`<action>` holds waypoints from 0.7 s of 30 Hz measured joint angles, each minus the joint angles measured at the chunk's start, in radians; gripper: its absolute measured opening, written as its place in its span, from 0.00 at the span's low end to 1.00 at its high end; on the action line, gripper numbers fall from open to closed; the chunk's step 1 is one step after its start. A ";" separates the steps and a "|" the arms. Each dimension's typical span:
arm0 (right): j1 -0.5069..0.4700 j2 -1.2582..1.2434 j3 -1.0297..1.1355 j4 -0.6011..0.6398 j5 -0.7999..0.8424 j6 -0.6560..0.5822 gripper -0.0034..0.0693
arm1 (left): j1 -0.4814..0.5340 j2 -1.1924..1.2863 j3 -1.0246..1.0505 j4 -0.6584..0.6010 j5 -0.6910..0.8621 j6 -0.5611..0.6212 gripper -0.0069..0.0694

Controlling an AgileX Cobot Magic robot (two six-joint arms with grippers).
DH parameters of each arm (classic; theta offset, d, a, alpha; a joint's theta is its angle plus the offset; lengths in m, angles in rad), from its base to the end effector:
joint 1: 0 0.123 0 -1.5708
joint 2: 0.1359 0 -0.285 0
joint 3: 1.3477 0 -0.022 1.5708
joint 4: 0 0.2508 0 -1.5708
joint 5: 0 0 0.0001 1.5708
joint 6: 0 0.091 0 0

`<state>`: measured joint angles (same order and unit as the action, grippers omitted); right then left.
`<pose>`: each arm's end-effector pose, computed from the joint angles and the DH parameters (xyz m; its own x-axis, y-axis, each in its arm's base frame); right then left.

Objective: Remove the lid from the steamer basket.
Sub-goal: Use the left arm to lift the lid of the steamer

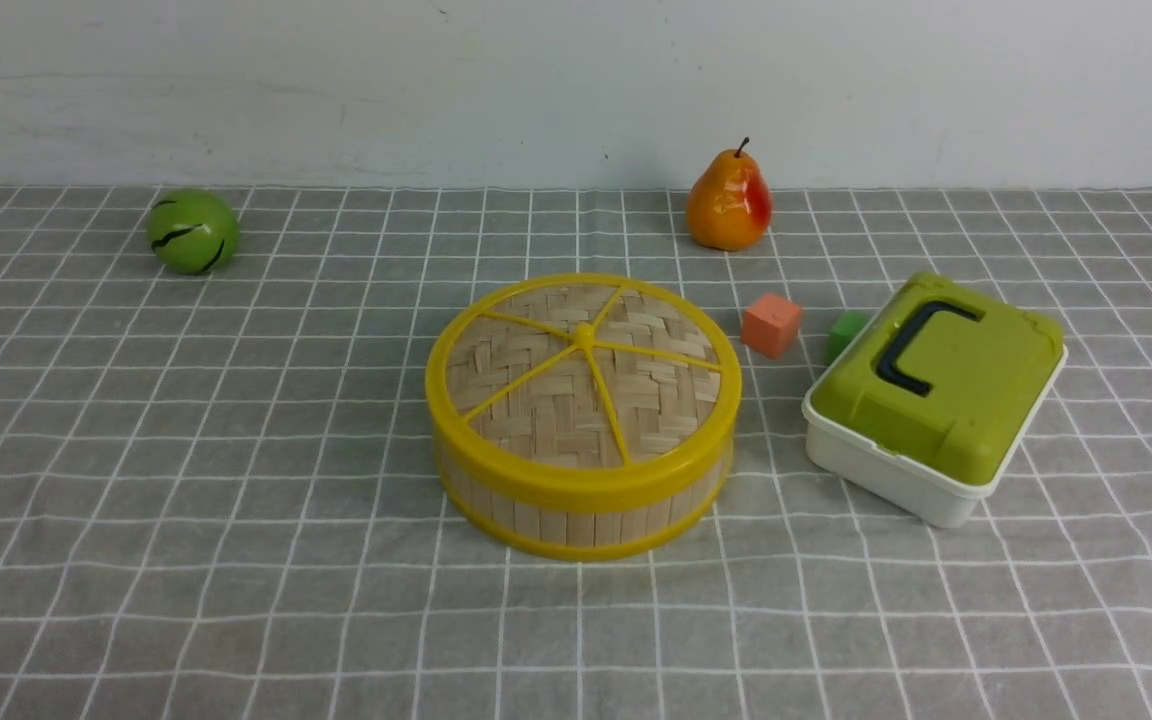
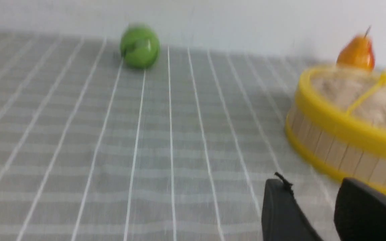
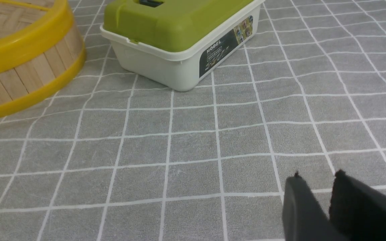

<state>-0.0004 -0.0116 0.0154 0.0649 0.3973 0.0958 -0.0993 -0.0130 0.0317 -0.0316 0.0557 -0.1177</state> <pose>0.0518 0.0023 0.1730 -0.3080 0.1551 -0.9387 0.0246 0.9876 0.1551 0.0566 -0.0058 0.1981 -0.0024 -0.1492 -0.9888 0.1017 0.9836 -0.1487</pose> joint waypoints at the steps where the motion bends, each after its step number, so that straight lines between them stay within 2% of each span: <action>1: 0.000 0.000 0.000 0.000 0.000 0.000 0.21 | 0.000 0.000 0.000 0.000 -0.056 0.001 0.40; 2: 0.000 0.000 0.000 0.000 0.000 0.000 0.21 | 0.000 0.000 0.000 0.000 -0.173 0.002 0.40; 3: 0.000 0.000 0.000 0.000 0.000 0.000 0.21 | 0.000 0.000 0.000 0.000 -0.186 0.002 0.40; 4: 0.000 0.000 0.000 0.000 0.000 0.000 0.21 | 0.000 0.000 0.000 0.000 -0.294 0.002 0.40; 6: 0.000 0.000 0.000 0.000 0.000 0.000 0.22 | 0.000 0.000 0.000 0.000 -0.355 0.002 0.40; 7: 0.000 0.000 0.000 0.000 0.000 0.000 0.22 | 0.000 0.000 0.000 -0.008 -0.460 -0.018 0.40; 8: 0.000 0.000 0.000 0.000 0.000 0.000 0.22 | 0.000 0.000 0.000 -0.008 -0.471 -0.018 0.40; 9: 0.000 0.000 0.000 -0.001 0.000 0.000 0.22 | 0.000 0.000 0.000 -0.023 -0.553 -0.071 0.40; 10: 0.000 0.000 0.000 -0.001 0.000 0.000 0.22 | 0.000 0.000 0.000 -0.025 -0.562 -0.078 0.40; 11: 0.000 0.000 0.000 -0.001 0.000 0.000 0.22 | 0.000 0.000 0.000 -0.037 -0.621 -0.139 0.40; 13: 0.000 0.000 0.000 -0.001 0.000 0.000 0.22 | 0.000 0.000 0.000 -0.041 -0.645 -0.187 0.40; 16: 0.000 0.000 0.000 -0.001 0.000 0.000 0.23 | 0.000 0.000 0.000 -0.036 -0.704 -0.349 0.40; 20: 0.000 0.000 0.000 -0.001 0.000 0.000 0.23 | 0.000 0.000 -0.015 -0.049 -0.697 -0.396 0.40; 21: 0.000 0.000 0.000 -0.001 0.000 0.000 0.23 | 0.000 0.003 -0.074 -0.053 -0.624 -0.389 0.40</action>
<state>-0.0004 -0.0116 0.0154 0.0640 0.3973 0.0958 -0.0993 -0.0096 -0.0419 -0.0847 -0.5681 -0.5066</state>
